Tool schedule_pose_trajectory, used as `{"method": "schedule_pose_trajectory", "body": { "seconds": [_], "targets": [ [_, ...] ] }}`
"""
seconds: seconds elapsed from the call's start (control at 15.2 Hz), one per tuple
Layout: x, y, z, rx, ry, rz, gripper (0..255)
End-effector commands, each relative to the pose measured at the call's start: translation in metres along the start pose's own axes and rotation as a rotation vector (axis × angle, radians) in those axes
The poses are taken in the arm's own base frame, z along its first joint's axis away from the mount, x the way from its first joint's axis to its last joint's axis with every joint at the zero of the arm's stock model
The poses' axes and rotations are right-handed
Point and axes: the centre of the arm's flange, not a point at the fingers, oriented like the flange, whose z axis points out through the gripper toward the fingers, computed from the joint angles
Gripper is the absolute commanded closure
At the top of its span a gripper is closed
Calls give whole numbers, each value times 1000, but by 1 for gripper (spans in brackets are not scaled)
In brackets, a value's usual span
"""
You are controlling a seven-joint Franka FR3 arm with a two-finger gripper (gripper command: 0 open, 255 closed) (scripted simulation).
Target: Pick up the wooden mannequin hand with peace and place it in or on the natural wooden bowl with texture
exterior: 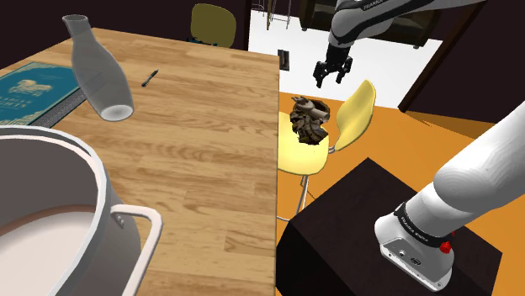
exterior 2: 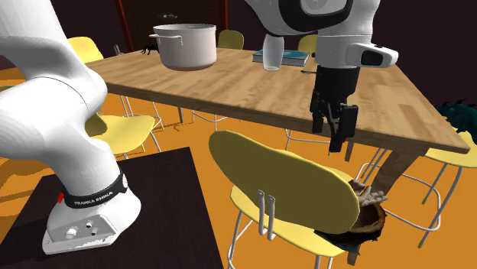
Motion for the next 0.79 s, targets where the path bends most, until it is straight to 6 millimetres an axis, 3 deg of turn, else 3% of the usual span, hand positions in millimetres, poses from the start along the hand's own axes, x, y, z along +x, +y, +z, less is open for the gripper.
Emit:
{"method": "schedule_pose_trajectory", "body": {
  "seconds": [0.0, 0.2, 0.73],
  "targets": [
    [0, 0, -13, 0, 0, 0, 0],
    [0, 0, -50, 0, 0, 0, 0],
    [0, 0, -50, 0, 0, 0, 0]
  ]
}}
